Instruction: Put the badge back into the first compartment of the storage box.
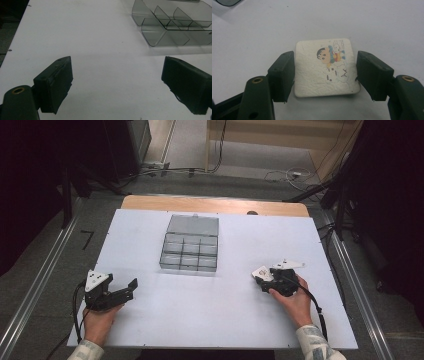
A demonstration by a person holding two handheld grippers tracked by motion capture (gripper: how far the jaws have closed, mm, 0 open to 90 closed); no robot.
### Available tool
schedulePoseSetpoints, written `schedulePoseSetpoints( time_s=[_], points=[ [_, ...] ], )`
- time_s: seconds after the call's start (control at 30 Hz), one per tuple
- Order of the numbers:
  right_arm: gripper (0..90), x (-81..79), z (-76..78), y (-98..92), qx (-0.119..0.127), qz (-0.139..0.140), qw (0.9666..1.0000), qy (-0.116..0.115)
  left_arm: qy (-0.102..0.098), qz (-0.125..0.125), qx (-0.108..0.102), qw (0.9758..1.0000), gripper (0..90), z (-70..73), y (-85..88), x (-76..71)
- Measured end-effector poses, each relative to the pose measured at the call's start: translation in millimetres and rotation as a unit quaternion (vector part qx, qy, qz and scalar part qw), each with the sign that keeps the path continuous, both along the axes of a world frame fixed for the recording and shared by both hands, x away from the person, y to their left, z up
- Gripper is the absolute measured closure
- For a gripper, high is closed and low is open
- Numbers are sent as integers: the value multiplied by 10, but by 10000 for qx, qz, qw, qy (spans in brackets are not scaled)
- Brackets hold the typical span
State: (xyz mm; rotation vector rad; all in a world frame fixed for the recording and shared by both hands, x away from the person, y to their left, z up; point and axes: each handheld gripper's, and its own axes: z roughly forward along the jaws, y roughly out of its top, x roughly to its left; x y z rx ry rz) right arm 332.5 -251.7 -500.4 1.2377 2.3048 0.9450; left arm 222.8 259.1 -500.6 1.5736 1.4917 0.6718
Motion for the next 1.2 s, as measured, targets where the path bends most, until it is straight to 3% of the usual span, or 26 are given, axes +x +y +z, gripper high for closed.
schedulePoseSetpoints(
  time_s=[0.2,0.4,0.8,1.2],
  points=[
    [311,-54,129,52,227,42,9996,-138,4,-6,5,10000,104,0,-3,3],
    [312,-83,238,252,397,147,9990,-167,-8,-19,12,10000,104,4,-16,5],
    [312,-58,317,549,506,313,9981,-183,-14,-22,13,10000,105,9,-8,-2],
    [312,-26,384,716,610,394,9971,-234,-6,-24,3,10000,105,13,-7,-6]
  ],
)
